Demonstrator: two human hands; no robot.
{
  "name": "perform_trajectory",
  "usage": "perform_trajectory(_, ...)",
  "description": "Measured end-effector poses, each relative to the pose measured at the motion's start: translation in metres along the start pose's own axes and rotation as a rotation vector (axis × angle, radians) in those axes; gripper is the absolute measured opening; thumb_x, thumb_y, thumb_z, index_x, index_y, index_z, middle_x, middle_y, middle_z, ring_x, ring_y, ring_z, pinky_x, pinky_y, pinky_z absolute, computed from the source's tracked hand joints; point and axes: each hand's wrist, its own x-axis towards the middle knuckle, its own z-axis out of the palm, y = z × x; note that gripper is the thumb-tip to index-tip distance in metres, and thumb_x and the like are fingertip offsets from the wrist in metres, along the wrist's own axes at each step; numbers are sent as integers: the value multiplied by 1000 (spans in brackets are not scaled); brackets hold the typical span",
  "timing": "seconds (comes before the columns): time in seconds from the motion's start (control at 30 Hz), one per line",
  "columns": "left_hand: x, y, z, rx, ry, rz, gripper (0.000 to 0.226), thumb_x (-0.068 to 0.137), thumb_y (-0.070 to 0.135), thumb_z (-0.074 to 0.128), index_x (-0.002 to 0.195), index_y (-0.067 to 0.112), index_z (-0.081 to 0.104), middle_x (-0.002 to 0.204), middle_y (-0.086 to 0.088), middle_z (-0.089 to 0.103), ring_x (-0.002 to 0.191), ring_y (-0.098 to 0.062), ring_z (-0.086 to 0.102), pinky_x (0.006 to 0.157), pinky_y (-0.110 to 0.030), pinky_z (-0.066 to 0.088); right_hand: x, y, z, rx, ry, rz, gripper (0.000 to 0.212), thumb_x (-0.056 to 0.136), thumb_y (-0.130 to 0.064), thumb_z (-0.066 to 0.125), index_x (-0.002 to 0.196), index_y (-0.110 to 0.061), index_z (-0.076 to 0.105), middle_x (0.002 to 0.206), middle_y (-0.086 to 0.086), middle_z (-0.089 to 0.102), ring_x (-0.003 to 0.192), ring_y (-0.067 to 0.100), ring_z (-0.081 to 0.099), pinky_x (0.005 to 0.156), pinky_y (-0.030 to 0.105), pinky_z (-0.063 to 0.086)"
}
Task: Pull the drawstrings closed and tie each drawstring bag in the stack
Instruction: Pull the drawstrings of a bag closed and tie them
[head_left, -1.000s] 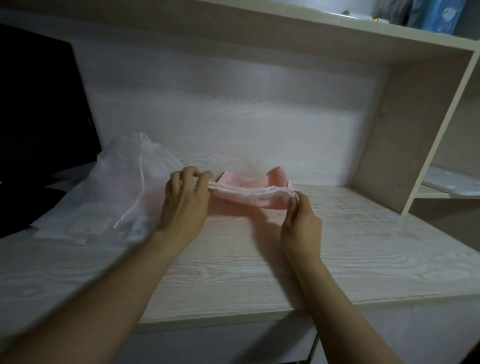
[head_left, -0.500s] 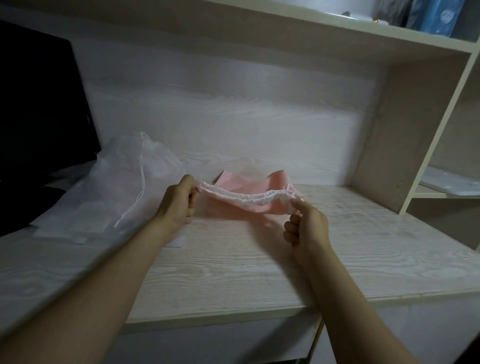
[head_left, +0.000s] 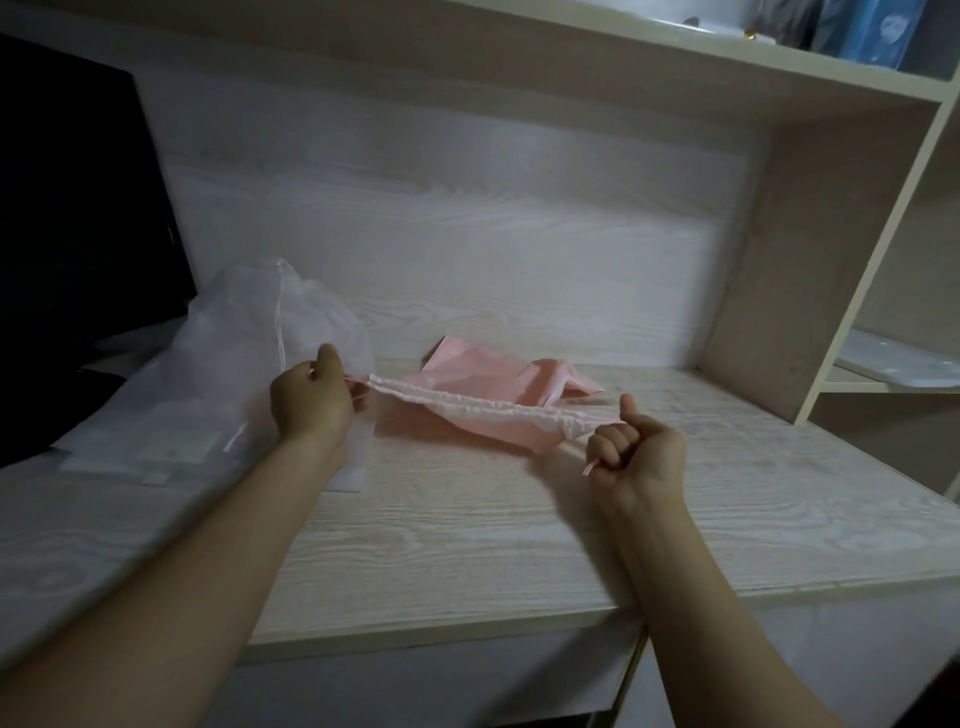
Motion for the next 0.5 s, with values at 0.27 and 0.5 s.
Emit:
perform_trajectory(0.27, -6, 8, 9, -390, -102, -161, 34, 107, 35, 61, 92, 4, 64, 75, -6, 77, 55, -15, 69, 52, -26, 50, 10, 3, -2, 104, 56, -182, 12, 100, 8, 57, 112, 5, 57, 91, 16, 72, 78, 24, 78, 82, 36, 64)
perform_trajectory(0.5, -1, 8, 6, -417, -147, -249, 32, 107, 40, 60, 86, 18, 52, 48, 7, 45, 47, -11, 51, 40, -18, 35, 17, 8, -10, -273, 303, -509, 23, 100, 1, 59, 120, 6, 66, 93, 17, 76, 77, 22, 75, 78, 32, 64)
